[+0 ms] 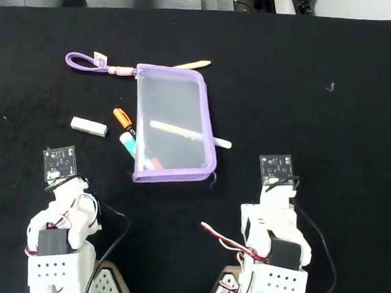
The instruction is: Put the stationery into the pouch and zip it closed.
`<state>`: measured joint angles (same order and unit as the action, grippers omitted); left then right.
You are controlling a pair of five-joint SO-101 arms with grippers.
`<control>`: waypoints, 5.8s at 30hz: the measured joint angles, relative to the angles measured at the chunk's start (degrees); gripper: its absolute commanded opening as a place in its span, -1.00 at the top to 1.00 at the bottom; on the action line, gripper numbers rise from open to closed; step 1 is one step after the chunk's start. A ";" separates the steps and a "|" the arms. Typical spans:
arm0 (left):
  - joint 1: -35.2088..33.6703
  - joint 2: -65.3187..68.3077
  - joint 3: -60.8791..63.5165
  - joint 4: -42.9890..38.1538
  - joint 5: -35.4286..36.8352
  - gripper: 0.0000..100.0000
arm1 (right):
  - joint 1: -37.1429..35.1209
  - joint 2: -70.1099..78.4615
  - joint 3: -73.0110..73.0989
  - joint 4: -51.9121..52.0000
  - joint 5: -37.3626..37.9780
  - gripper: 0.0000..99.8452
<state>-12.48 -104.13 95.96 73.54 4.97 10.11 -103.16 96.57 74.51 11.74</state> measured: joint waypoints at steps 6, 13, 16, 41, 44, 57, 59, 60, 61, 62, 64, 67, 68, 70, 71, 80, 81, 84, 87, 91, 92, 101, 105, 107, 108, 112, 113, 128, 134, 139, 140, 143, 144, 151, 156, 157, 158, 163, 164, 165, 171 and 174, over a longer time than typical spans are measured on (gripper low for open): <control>0.00 0.00 0.00 0.00 0.00 0.94 | 0.00 0.00 0.00 0.00 0.00 0.98; 0.00 0.00 0.00 0.00 0.00 0.94 | 0.00 0.00 0.00 0.00 0.00 0.98; 0.00 0.00 0.00 0.00 0.00 0.94 | 0.00 0.00 0.00 0.00 0.00 0.98; 0.00 0.00 0.00 0.00 0.00 0.94 | 0.79 0.00 -6.86 -3.96 11.52 0.98; 0.00 0.00 0.00 0.00 0.00 0.94 | 1.49 0.00 -13.27 -6.15 14.15 0.98; 0.00 0.00 0.00 0.00 0.00 0.94 | -5.98 19.08 -45.89 -15.30 0.44 0.56; 0.00 0.00 0.00 0.00 0.00 0.94 | -7.12 28.57 -51.16 -16.44 -1.85 0.57; 0.00 0.00 0.00 0.00 0.00 0.94 | -7.47 33.67 -54.15 -16.88 -2.81 0.57; 0.00 0.00 0.00 0.00 0.00 0.94 | -7.82 38.77 -57.23 -16.88 -3.69 0.57; 0.00 0.00 0.00 0.00 0.00 0.94 | -8.00 43.16 -60.31 -16.97 -4.57 0.57; 0.00 0.00 0.00 0.00 0.00 0.94 | -8.18 51.16 -67.16 -16.62 -6.24 0.57; 0.00 0.00 0.00 0.00 0.00 0.94 | -9.14 61.10 -76.48 -14.24 -8.00 0.57; 0.00 0.00 0.00 0.00 0.00 0.94 | -10.02 63.91 -78.95 -13.01 -8.00 0.57; 0.00 0.00 0.00 0.00 0.00 0.94 | -11.78 67.96 -80.97 -10.46 -7.65 0.57; 0.00 0.00 0.00 0.00 0.00 0.94 | -12.40 69.19 -81.23 -9.49 -7.12 0.57; 0.00 0.00 0.00 0.00 0.00 0.94 | -14.77 69.10 -66.81 -19.69 -5.54 0.57; 0.00 0.00 0.00 0.00 0.00 0.94 | -14.77 68.31 -63.30 -23.12 -5.54 0.57; 1.14 0.00 0.00 0.00 0.09 0.94 | -14.77 65.05 -52.31 -35.52 -5.54 0.57; 3.52 0.00 0.00 0.00 0.00 0.94 | -16.00 61.27 -43.43 -46.24 -7.30 0.57; 4.13 0.00 0.00 0.00 0.00 0.94 | -17.58 57.58 -40.18 -49.41 -7.82 0.57; 4.13 0.00 0.00 0.00 0.00 0.94 | -17.67 57.05 -40.09 -49.41 -8.09 0.57; 0.88 -0.44 -2.20 1.23 -3.43 0.94 | -17.76 56.88 -39.56 -49.58 -8.18 0.57; -2.37 0.00 -7.82 -2.20 -11.16 0.94 | -17.76 56.88 -38.95 -49.58 -8.18 0.57; -3.25 0.00 -14.24 -3.16 -16.18 0.94 | -17.76 56.79 -38.86 -49.58 -8.18 0.57; -3.78 -0.18 -17.85 -3.43 -16.97 0.94 | -17.76 56.79 -38.86 -49.58 -8.18 0.57; -7.03 2.11 -33.23 -5.27 -15.47 0.94 | -17.76 56.79 -38.86 -49.58 -8.18 0.57; -8.35 4.13 -36.57 -6.68 -15.03 0.94 | -17.76 56.79 -38.86 -49.58 -8.18 0.57; -9.49 83.78 -100.66 13.45 -8.00 0.42 | -17.76 56.79 -38.86 -49.58 -8.18 0.57; -7.30 115.34 -134.15 26.11 2.29 0.42 | -17.76 56.79 -38.86 -49.76 -8.18 0.57; -7.21 131.69 -151.65 26.55 9.93 0.42 | -17.76 56.79 -38.86 -49.76 -8.18 0.57; -7.21 134.15 -154.29 26.55 11.69 0.42 | -17.76 56.79 -38.86 -49.76 -8.18 0.57; -7.21 141.45 -162.29 26.55 16.79 0.42 | -17.76 56.79 -38.86 -49.76 -8.18 0.57; -7.21 143.82 -164.84 26.46 18.55 0.42 | -17.76 56.79 -38.86 -49.76 -8.18 0.57; -7.21 159.03 -175.38 18.02 25.85 0.42 | -17.76 56.79 -34.99 -54.86 -8.18 0.57; -7.21 166.51 -175.91 11.25 28.48 0.42 | -17.76 56.79 -34.02 -57.05 -8.18 0.57; -7.21 167.65 -175.91 9.76 28.75 0.42 | -17.76 56.79 -34.02 -57.05 -8.18 0.57; -7.21 168.97 -175.91 8.09 28.84 0.42 | -17.76 56.79 -34.02 -57.05 -8.18 0.57; -7.21 173.36 -175.91 2.02 29.01 0.42 | -17.76 56.79 -34.02 -57.05 -8.18 0.57; -7.21 174.15 -175.91 0.97 29.01 0.42 | -17.76 56.79 -34.02 -57.05 -8.18 0.57; -7.21 174.68 -175.91 -0.09 29.01 0.42 | -17.76 56.79 -34.02 -57.05 -8.18 0.57; -7.21 178.02 -176.00 -2.29 29.01 0.42 | -17.76 56.79 -34.02 -57.05 -8.18 0.57; -7.21 179.25 -176.79 -2.46 29.01 0.43 | -17.76 56.79 -34.02 -57.05 -8.18 0.57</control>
<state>-19.69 75.12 -80.84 71.08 33.98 -7.65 -46.37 62.55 17.45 3.56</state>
